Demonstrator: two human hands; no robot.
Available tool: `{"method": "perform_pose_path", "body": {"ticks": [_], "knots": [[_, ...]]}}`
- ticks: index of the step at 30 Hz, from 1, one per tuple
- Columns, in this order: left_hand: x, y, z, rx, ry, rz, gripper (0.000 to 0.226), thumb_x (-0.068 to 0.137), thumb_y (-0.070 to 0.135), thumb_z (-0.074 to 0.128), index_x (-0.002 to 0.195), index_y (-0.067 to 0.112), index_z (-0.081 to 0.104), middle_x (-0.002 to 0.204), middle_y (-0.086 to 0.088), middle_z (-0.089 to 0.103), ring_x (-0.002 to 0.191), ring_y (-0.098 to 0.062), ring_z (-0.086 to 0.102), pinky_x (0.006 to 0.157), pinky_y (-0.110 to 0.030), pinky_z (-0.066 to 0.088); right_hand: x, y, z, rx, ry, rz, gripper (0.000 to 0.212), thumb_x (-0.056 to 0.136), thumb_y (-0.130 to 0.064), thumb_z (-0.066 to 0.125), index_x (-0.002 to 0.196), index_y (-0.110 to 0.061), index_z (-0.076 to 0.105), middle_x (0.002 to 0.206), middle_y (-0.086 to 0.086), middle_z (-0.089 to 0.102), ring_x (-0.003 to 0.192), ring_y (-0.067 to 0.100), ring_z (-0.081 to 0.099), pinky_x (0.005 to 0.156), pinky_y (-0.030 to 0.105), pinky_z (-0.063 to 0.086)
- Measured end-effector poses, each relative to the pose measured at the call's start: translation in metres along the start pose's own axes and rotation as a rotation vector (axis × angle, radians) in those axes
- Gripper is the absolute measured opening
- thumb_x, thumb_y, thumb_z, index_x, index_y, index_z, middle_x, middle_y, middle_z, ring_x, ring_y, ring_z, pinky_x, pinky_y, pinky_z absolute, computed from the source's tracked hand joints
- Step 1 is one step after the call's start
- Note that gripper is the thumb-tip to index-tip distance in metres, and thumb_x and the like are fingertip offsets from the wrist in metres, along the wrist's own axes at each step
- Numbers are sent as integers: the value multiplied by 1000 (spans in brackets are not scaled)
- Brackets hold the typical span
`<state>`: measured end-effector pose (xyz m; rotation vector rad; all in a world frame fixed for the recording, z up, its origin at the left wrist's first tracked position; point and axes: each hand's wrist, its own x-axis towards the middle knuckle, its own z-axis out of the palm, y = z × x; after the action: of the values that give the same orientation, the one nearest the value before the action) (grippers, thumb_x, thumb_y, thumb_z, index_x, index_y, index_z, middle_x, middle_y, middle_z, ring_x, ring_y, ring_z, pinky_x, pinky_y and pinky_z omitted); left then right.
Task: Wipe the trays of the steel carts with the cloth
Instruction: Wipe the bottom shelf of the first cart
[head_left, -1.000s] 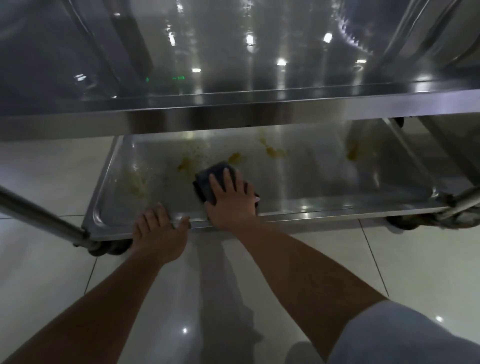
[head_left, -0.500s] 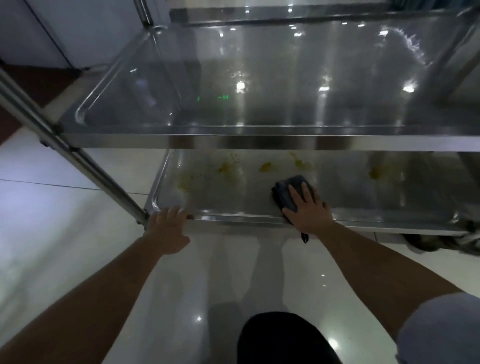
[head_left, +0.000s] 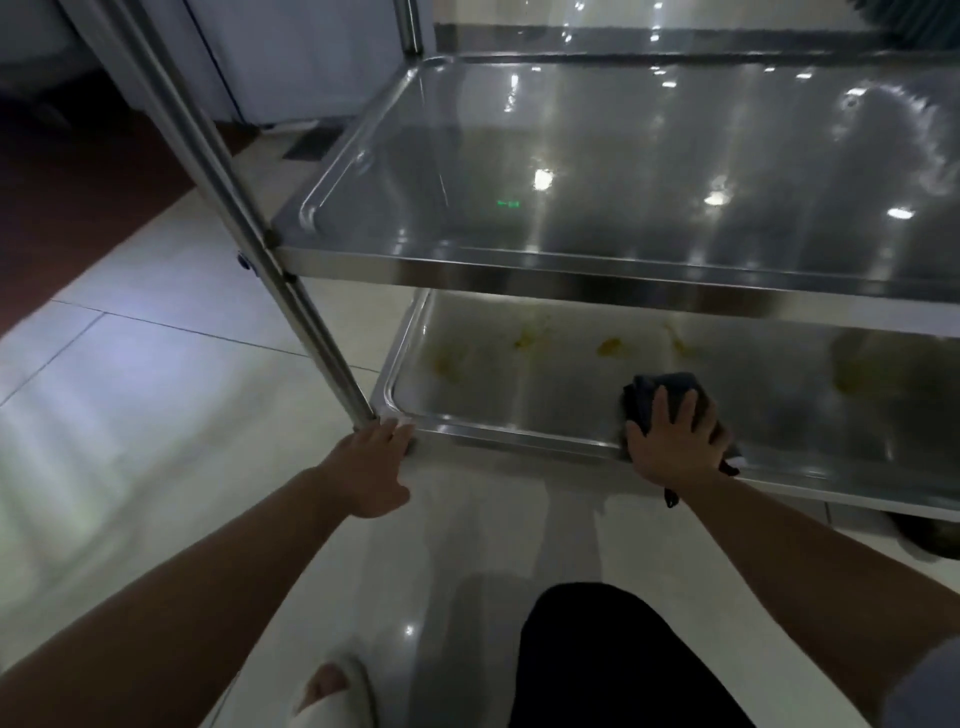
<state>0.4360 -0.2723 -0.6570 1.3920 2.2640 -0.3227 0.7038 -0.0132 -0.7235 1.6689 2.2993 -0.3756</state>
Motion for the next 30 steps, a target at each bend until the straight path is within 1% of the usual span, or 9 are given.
{"method": "perform_pose_path", "body": {"ticks": [2, 4, 7, 11, 15, 19, 23, 26, 30], "knots": [[8, -8, 10, 60, 2, 13, 98, 90, 42, 59, 158, 12, -4, 166, -12, -2, 153, -29, 2, 123, -43, 14, -1, -7, 0, 38, -48, 48, 73, 102, -61, 23, 159, -29, -9, 167, 11, -14, 152, 41, -8, 121, 58, 4], [18, -13, 17, 51, 95, 18, 97, 89, 42, 58, 158, 13, -4, 167, -10, -2, 154, -26, 1, 123, -42, 13, 3, -9, -2, 65, -73, 58, 72, 102, -60, 24, 159, -32, -9, 167, 8, -15, 152, 40, -8, 121, 57, 7], [33, -17, 26, -4, 132, -56, 93, 92, 42, 54, 158, 12, -5, 167, -6, -6, 154, -23, -4, 123, -46, 10, 8, -3, -7, 78, -49, 47, 74, 98, -65, 31, 158, -37, -3, 167, 2, -8, 150, 42, 4, 118, 57, 18], [42, -16, 47, 33, 135, -45, 105, 87, 46, 56, 156, 9, -14, 165, -10, -15, 153, -27, -12, 124, -47, 2, 14, -16, -5, 77, 46, 92, 80, 90, -74, 33, 156, -38, 5, 164, 5, 2, 145, 45, 16, 115, 56, 24], [39, -23, 56, 31, 182, -16, 108, 85, 49, 55, 155, 13, -20, 164, -6, -21, 151, -23, -20, 123, -49, -4, 26, -72, 0, 117, 42, 133, 76, 95, -69, 24, 158, -35, -3, 167, 6, -9, 150, 42, 2, 118, 60, 12], [44, -22, 61, -29, 182, -1, 113, 83, 50, 59, 154, 13, -23, 163, -7, -26, 150, -24, -24, 124, -49, -2, 21, -167, 3, 77, 52, -111, 71, 102, -58, 22, 159, -31, -9, 167, 6, -17, 152, 39, -5, 119, 56, 6], [46, -25, 66, -22, 160, -18, 117, 81, 50, 58, 150, 13, -29, 161, -8, -30, 149, -23, -27, 123, -48, -2, -6, -260, 25, -59, -2, -553, 68, 101, -53, 30, 159, -39, -2, 167, -1, -14, 153, 32, -11, 121, 54, 3], [46, -24, 69, 14, 152, -46, 118, 80, 50, 55, 145, 10, -35, 159, -11, -33, 147, -25, -30, 123, -49, -5, -4, -283, 26, -107, -68, -811, 64, 101, -51, 32, 157, -47, 1, 168, -8, -10, 154, 25, -11, 122, 54, 2], [48, -30, 69, 7, 184, -42, 119, 79, 47, 58, 138, 14, -40, 160, -7, -32, 148, -22, -27, 123, -51, -5, 25, -275, 16, -145, -74, -914, 64, 101, -54, 35, 157, -48, 5, 168, -10, -6, 154, 21, -6, 123, 51, 5]]}}
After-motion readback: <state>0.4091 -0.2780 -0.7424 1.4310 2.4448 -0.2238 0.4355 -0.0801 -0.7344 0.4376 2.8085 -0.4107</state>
